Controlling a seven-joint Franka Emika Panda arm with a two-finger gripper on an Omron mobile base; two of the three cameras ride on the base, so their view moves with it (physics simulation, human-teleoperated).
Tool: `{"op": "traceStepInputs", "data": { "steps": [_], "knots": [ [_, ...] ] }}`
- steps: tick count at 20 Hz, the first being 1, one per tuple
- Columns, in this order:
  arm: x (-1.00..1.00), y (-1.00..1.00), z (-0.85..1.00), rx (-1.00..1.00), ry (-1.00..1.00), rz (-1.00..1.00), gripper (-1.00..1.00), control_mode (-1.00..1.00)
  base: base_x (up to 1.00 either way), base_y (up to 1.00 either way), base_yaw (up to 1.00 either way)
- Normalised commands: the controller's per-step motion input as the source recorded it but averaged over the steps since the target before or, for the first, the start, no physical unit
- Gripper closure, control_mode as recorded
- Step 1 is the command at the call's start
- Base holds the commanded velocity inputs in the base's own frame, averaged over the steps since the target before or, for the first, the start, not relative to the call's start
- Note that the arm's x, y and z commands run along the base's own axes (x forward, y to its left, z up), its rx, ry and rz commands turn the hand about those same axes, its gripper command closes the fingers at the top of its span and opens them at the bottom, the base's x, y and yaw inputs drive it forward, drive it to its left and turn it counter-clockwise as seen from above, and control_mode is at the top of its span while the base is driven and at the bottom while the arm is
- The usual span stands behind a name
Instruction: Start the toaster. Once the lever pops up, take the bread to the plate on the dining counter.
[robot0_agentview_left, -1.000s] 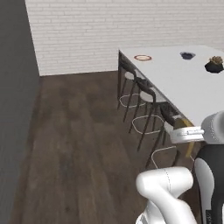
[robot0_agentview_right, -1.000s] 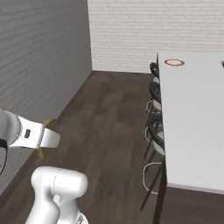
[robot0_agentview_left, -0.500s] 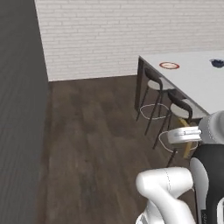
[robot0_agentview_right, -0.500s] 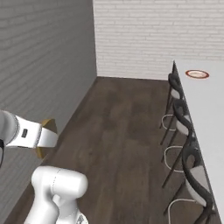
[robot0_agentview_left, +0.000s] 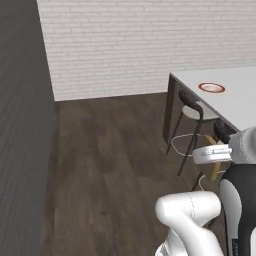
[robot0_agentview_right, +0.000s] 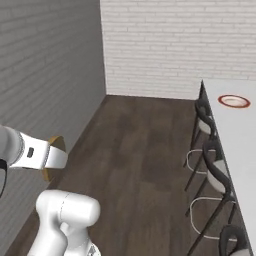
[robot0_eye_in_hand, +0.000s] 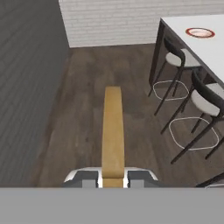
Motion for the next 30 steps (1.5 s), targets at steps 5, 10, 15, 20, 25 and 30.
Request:
{"op": "traceStepInputs", "data": {
  "steps": [5, 10, 15, 20, 25, 30],
  "knots": [
    [0.00, 0.00, 0.00, 0.00, 0.00, 0.00, 1.00, 1.00, 1.00, 0.00, 0.00],
    [0.00, 0.00, 0.00, 0.00, 0.00, 0.00, 1.00, 1.00, 1.00, 0.00, 0.00],
    [0.00, 0.00, 0.00, 0.00, 0.00, 0.00, 1.00, 1.00, 1.00, 0.00, 0.00],
    [0.00, 0.00, 0.00, 0.00, 0.00, 0.00, 1.00, 1.00, 1.00, 0.00, 0.00],
    [0.00, 0.00, 0.00, 0.00, 0.00, 0.00, 1.00, 1.00, 1.00, -0.01, -0.05],
    [0.00, 0.00, 0.00, 0.00, 0.00, 0.00, 1.00, 1.00, 1.00, 0.00, -0.28]
  ]
}}
